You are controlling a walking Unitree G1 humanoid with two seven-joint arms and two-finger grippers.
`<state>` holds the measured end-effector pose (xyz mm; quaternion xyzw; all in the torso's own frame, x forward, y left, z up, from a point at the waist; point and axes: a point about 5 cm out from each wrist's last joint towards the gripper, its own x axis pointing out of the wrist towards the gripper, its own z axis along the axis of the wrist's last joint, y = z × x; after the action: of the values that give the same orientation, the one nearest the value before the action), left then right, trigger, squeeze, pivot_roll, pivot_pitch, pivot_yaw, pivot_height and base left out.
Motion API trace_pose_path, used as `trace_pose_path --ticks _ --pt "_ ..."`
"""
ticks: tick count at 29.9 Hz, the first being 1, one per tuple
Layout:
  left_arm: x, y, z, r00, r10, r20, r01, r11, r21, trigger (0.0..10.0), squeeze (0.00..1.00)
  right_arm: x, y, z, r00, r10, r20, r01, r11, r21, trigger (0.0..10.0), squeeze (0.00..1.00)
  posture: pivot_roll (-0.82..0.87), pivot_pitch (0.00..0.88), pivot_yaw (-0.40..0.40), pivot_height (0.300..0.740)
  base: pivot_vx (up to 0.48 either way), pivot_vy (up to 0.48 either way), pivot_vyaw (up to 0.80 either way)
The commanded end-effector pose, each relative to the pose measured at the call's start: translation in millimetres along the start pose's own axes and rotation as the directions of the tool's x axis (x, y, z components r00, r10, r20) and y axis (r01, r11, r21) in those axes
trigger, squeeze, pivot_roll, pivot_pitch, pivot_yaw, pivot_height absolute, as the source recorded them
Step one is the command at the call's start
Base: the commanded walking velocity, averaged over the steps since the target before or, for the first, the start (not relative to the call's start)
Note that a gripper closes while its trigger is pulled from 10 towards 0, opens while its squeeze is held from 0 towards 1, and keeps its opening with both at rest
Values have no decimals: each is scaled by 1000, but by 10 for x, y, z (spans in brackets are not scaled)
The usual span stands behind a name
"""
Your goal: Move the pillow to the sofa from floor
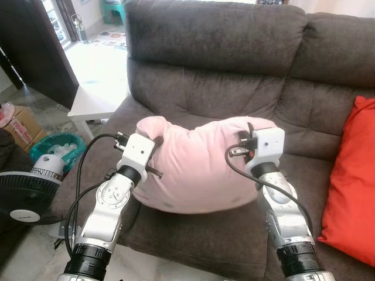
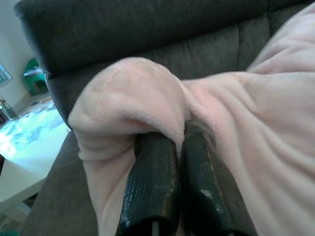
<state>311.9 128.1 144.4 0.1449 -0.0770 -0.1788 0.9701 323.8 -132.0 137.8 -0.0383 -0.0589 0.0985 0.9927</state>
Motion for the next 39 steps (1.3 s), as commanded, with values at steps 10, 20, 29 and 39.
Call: trace_pose_path --ticks 10,20,29,39 --pt "24 -65 -52 997 -48 -61 54 993 108 10000 0 43 402 122 966 260 -13 -259 960 -110 10000 0 114 86 -13 740 0 0 0" --pt "-25 -68 -179 988 -86 -129 99 990 102 10000 0 27 414 104 960 278 -40 -281 953 -118 10000 0 114 86 -15 740 0 0 0" --pt "7 -126 83 989 -150 12 150 981 -120 10000 0 68 367 139 971 235 -35 -238 963 -129 10000 0 115 87 -19 740 0 0 0" --pt "-15 -306 237 951 -302 70 310 935 -175 10000 0 107 305 160 985 170 -35 -173 978 -120 10000 0 113 87 -18 740 0 0 0"
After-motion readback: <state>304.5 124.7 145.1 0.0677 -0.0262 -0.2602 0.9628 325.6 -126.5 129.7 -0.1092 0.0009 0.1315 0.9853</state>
